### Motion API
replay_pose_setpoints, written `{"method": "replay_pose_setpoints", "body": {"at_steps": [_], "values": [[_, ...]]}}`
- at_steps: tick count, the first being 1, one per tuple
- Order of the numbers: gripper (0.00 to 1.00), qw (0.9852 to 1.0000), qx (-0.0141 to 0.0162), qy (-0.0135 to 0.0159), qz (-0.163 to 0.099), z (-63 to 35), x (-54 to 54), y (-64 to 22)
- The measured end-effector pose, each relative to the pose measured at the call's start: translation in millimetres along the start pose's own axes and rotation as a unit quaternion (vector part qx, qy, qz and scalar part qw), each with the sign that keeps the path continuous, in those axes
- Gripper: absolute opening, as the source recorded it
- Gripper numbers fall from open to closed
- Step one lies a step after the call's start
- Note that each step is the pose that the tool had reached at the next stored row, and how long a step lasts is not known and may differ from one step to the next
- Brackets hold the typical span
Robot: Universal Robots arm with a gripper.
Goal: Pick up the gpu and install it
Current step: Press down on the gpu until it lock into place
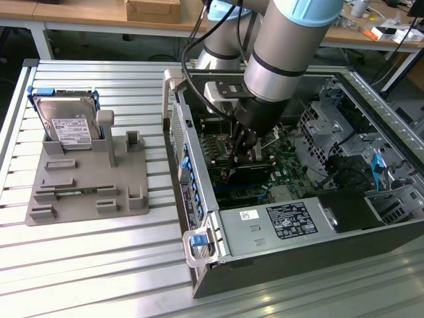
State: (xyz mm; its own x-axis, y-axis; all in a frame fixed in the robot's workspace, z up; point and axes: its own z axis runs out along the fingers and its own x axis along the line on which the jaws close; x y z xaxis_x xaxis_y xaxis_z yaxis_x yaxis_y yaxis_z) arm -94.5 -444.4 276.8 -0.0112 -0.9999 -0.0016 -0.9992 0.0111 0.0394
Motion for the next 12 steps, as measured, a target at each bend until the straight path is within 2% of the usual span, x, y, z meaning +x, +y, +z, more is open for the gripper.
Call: {"method": "replay_pose_setpoints", "body": {"at_steps": [5,10,11,12], "values": [[0.11,1.0000,0.0002,-0.0002,0.000,6.7,0.0,-0.2],[0.11,1.0000,0.0004,-0.0001,0.000,7.6,0.0,0.0],[0.11,1.0000,0.0014,-0.0008,0.000,0.5,-0.2,0.2],[0.11,1.0000,0.0011,0.0002,0.000,-8.9,-0.4,0.6]]}}
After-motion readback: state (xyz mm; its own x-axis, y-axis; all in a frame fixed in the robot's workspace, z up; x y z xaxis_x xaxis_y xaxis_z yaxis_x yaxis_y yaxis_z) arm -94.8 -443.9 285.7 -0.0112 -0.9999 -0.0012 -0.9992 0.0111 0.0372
